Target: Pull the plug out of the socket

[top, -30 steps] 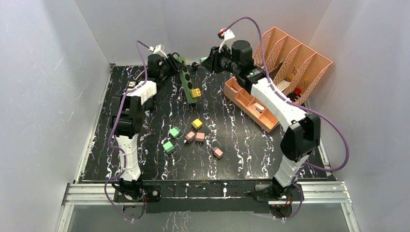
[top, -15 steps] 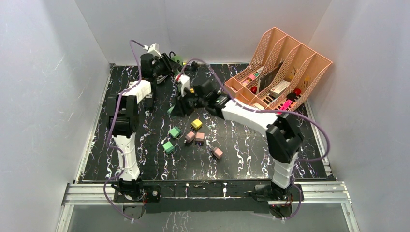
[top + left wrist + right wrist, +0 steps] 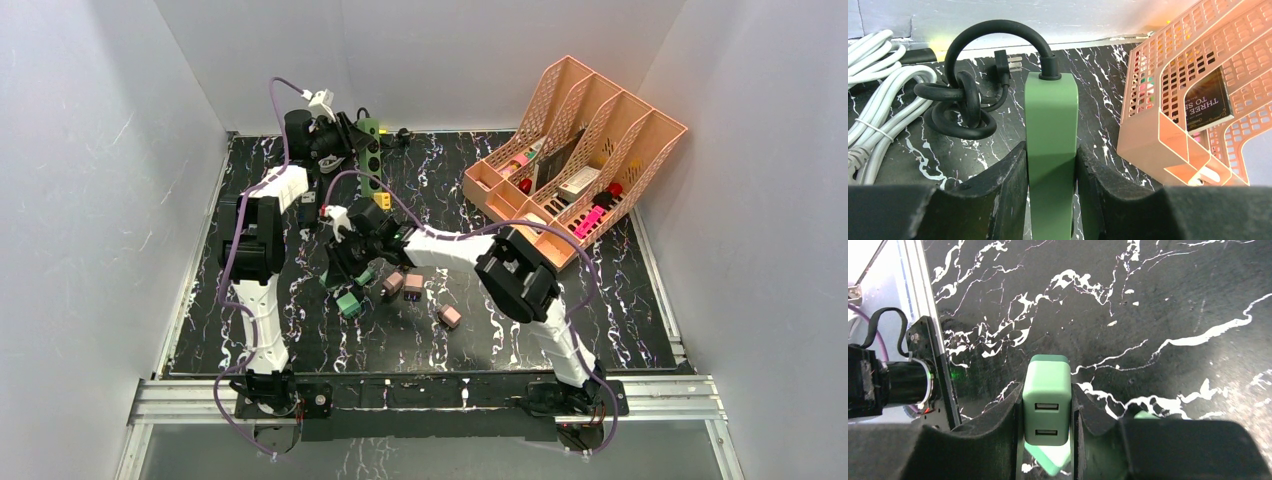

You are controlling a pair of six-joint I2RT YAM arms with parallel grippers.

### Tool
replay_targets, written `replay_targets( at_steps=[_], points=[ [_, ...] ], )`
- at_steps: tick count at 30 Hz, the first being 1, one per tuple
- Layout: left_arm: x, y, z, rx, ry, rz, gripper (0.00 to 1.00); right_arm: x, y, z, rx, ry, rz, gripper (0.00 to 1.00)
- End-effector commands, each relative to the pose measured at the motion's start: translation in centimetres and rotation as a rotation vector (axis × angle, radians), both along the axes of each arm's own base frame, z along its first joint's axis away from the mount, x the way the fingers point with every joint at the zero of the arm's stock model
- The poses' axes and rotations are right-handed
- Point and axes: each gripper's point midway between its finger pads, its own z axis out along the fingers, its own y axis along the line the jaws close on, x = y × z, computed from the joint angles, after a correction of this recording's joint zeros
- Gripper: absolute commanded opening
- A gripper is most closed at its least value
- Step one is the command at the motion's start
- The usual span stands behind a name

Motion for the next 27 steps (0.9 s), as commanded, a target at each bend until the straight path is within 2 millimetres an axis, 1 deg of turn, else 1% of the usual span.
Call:
replay_targets(
  at_steps=[1,2,3,5,7,9,11,13,15,17,20,21,23,24,25,27],
  points=[
    [0.5,-0.2,4.5,0.042,-0.177,-0.055,0.00,-0.3,2.3,0.9,0.039,0.010,0.008,0.00],
    [0.5,-0.2,4.5,0.046,-0.179,-0.056,0.00,-0.3,2.3,0.5,0.031,0.015,0.003,0.02],
    [0.5,-0.2,4.4,0.050,-0.180,-0.057,0.00,-0.3,2.2,0.3,0.025,0.016,0.002,0.12],
    [0.4,-0.2,4.4,0.054,-0.184,-0.059,0.00,0.0,2.1,0.2,0.013,0.004,-0.015,0.35],
    [0.4,-0.1,4.4,0.055,-0.186,-0.057,0.00,0.5,1.9,0.8,0.011,-0.020,-0.033,0.51],
    [0.4,-0.1,4.3,0.054,-0.187,-0.058,0.00,1.1,1.7,1.8,0.012,-0.057,-0.057,0.61],
    [0.4,-0.2,4.2,0.052,-0.186,-0.062,0.00,1.8,1.7,3.4,0.022,-0.101,-0.073,0.69],
    [0.4,-0.2,4.1,0.049,-0.185,-0.064,0.00,2.3,1.5,5.5,0.044,-0.150,-0.086,0.77],
    [0.4,-0.3,4.1,0.047,-0.186,-0.065,0.00,2.9,1.3,8.2,0.092,-0.182,-0.096,0.80],
    [0.4,-0.3,4.1,0.048,-0.187,-0.065,0.00,3.9,0.5,11.2,0.161,-0.206,-0.125,0.81],
    [0.4,-0.2,4.2,0.051,-0.189,-0.064,0.00,6.4,-2.0,15.2,0.253,-0.243,-0.225,0.82],
    [0.3,-0.2,4.3,0.051,-0.191,-0.065,0.00,7.3,-3.0,16.1,0.268,-0.260,-0.269,0.82],
    [0.3,-0.3,4.5,0.047,-0.195,-0.067,0.00,9.4,-5.3,17.5,0.278,-0.297,-0.367,0.83],
    [0.3,-0.3,4.7,0.041,-0.196,-0.068,0.00,10.5,-6.4,17.7,0.268,-0.311,-0.419,0.84],
    [0.2,-0.4,4.8,0.034,-0.197,-0.069,0.00,11.7,-7.5,17.7,0.251,-0.324,-0.473,0.85],
    [0.2,-0.6,5.0,0.017,-0.198,-0.075,0.00,14.1,-9.4,17.1,0.211,-0.315,-0.553,0.85]
  ],
)
